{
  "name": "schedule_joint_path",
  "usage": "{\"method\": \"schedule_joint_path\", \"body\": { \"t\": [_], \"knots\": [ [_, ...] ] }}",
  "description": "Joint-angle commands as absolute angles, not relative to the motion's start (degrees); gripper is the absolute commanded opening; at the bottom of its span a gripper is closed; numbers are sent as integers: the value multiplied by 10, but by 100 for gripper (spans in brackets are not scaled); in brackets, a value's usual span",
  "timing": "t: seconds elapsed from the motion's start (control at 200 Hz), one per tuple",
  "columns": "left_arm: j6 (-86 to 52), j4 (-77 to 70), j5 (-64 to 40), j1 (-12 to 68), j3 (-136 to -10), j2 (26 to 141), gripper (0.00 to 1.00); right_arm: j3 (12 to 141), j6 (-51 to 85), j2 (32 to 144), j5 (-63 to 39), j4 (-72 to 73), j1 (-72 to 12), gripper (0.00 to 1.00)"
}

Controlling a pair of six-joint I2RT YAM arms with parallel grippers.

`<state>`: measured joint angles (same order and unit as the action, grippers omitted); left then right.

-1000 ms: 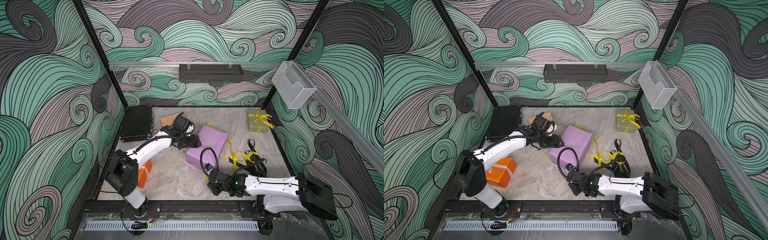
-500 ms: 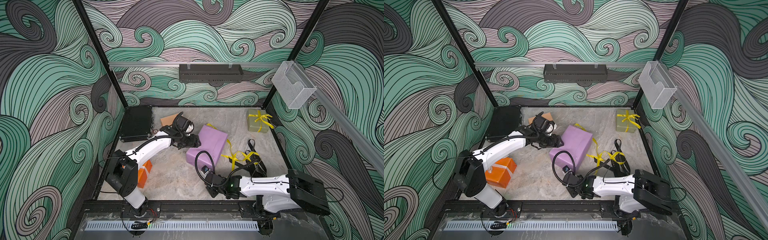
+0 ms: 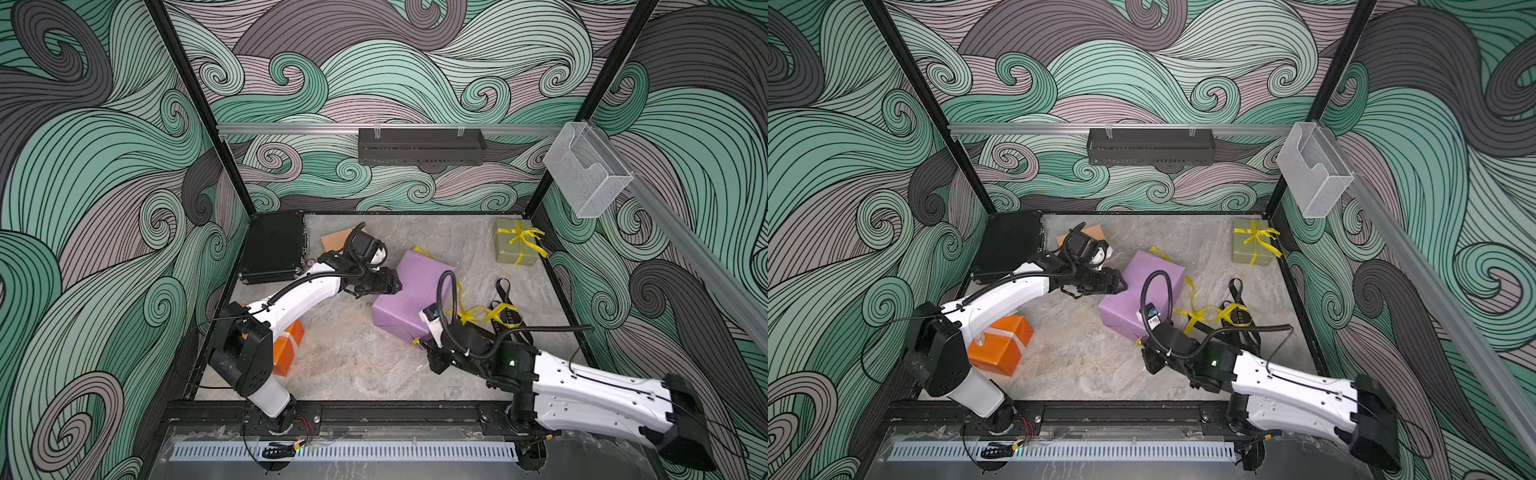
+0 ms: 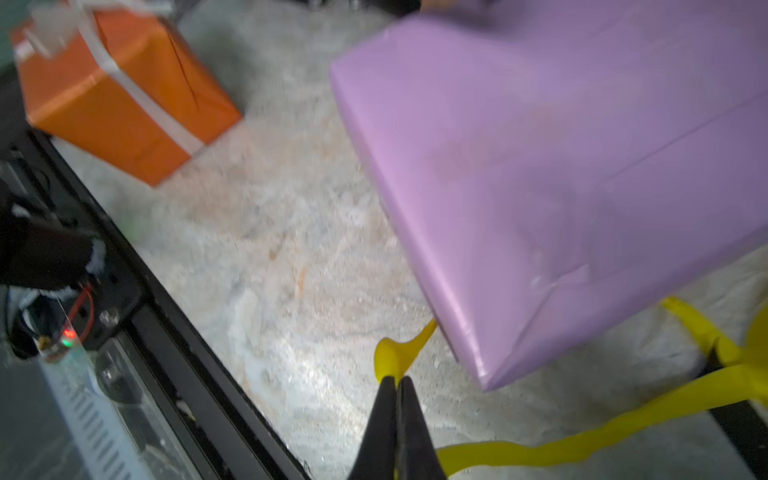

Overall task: Untie the ribbon bows on the gift boxes
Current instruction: Adjust the ribbon at the center of the board.

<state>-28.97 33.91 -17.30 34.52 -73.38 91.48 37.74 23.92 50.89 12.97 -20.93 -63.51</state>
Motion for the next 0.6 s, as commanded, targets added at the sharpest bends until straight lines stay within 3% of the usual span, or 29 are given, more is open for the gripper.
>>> {"method": "schedule_joint_path", "body": {
  "t": [0.0,0.595],
  "knots": [
    [-285,351,-163,341,-747,894,75,427,209,472,129,-265,-592,0],
    [-262,360,-157,353,-751,884,75,817,127,540,211,-366,-319,0]
  ]
}}
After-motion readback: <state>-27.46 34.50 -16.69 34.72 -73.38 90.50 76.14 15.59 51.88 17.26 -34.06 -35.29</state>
